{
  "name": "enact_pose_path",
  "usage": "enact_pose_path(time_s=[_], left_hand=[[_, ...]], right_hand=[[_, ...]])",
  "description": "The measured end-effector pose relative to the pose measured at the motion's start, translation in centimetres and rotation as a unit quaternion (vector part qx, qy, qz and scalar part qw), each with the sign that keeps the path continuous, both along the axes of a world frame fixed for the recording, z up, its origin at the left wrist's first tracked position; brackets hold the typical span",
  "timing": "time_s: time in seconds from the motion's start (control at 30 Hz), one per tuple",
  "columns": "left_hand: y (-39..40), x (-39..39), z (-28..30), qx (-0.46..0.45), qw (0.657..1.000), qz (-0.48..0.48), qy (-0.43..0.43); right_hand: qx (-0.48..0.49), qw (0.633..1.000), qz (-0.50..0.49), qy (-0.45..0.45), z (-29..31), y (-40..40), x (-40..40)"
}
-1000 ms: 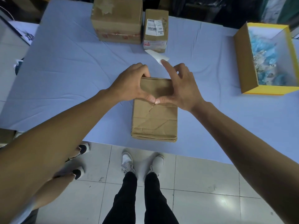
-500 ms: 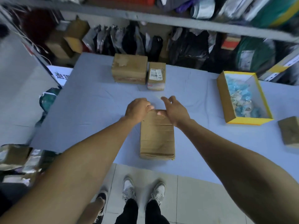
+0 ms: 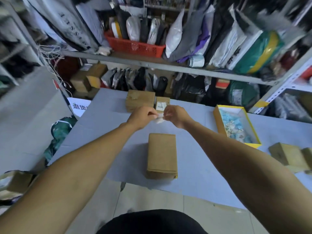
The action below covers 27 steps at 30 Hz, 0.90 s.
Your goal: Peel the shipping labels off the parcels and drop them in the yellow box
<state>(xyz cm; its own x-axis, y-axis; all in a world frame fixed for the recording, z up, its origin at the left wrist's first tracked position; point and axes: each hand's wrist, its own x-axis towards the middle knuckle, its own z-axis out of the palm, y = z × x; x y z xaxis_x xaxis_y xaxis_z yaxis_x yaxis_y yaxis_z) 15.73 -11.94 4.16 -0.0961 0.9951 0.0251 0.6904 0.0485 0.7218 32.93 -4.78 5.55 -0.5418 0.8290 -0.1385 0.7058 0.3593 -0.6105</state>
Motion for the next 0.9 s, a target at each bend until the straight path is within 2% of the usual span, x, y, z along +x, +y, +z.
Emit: enact_pose_path(time_s=[0.2, 0.3, 0.43, 0.5, 0.6, 0.67, 0.8, 0.9], left_hand=[[1.1, 0.1, 1.6, -0.032, 0.999, -0.032, -0.03], [1.0, 0.5, 2.1, -0.036, 0.998, -0.011, -0.055], [1.3, 0.9, 2.3, -0.021, 0.997, 0.028, -0.075], [1.1, 1.2, 2.6, -0.009, 0.992, 0.031, -0.119], [0.2, 1.3, 2.7, -0.018, 0.98, 0.025, -0.199], [-0.6, 1.3, 2.3, -0.025, 0.975, 0.031, -0.221], [-1.1, 1.6, 2.0, -0.007, 0.962, 0.103, -0.252], [-1.1, 2.0, 2.2, 0.008, 0.937, 0.164, -0.309]], right_hand=[[-0.003, 0.999, 0.031, -0.003, 2.3, 0.2, -0.3], [-0.004, 1.0, 0.001, 0.027, 2.4, 0.2, -0.5], [-0.021, 0.991, -0.081, 0.109, 2.1, -0.5, -0.8], [0.019, 0.987, -0.113, 0.111, 1.6, -0.6, -0.8], [0.003, 0.979, -0.15, 0.142, 1.2, -0.8, -0.6], [-0.001, 0.977, -0.154, 0.146, 0.9, -1.2, -0.4], [0.026, 0.978, -0.135, 0.156, 0.4, -2.7, -0.1], [0.036, 0.982, -0.112, 0.149, 0.2, -3.6, -0.5]])
